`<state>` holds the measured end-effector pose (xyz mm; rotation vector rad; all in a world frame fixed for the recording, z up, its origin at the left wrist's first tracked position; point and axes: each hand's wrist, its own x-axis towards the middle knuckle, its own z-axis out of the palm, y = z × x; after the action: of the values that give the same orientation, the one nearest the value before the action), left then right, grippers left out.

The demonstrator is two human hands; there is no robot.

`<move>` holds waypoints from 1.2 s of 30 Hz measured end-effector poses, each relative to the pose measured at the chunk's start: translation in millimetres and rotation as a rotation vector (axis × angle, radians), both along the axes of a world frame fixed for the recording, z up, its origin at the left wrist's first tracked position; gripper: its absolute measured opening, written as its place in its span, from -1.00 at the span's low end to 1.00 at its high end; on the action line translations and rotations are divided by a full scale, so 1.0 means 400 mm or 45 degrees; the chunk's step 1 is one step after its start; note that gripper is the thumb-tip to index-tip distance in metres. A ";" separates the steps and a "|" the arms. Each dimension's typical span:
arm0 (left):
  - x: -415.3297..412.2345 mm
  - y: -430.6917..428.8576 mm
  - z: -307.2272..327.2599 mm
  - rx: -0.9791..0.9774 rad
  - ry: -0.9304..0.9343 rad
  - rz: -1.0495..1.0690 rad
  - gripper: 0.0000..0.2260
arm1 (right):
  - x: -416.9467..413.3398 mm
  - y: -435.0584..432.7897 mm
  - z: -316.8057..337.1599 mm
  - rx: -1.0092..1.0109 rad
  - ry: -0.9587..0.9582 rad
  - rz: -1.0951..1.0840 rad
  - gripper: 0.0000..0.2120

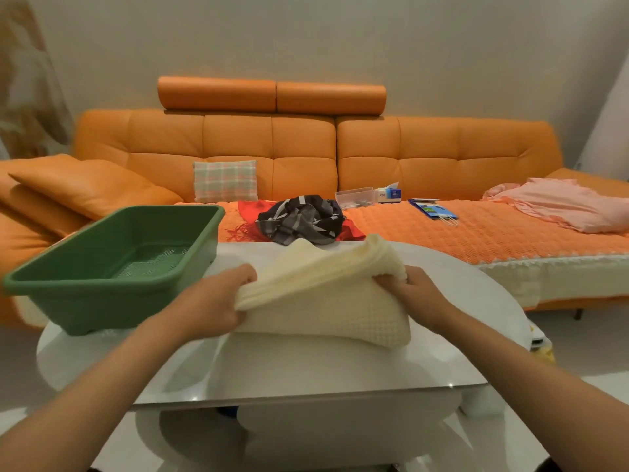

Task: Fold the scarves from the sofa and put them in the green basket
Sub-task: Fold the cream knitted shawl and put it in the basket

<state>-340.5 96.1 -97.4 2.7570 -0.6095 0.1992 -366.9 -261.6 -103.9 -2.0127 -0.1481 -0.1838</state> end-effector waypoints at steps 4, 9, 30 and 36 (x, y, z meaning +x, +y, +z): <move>0.038 -0.047 0.152 0.189 -0.276 0.159 -0.78 | 0.028 -0.033 0.052 0.088 0.216 -0.033 -0.69; 0.160 -0.187 0.200 0.356 -0.704 0.240 -0.83 | 0.083 -0.065 0.036 0.060 0.156 -0.316 -0.65; 0.321 -0.286 -0.038 0.569 0.146 0.021 -0.47 | 0.167 -0.056 -0.033 -0.354 0.517 -0.098 -0.68; 0.307 -0.197 0.018 0.439 0.167 0.121 -0.52 | 0.144 0.078 -0.030 -0.253 0.514 0.277 -0.75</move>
<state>-217.8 17.3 -90.1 3.1021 -0.5199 -0.0741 -309.2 -230.5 -116.0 -2.1683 -0.1303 0.3878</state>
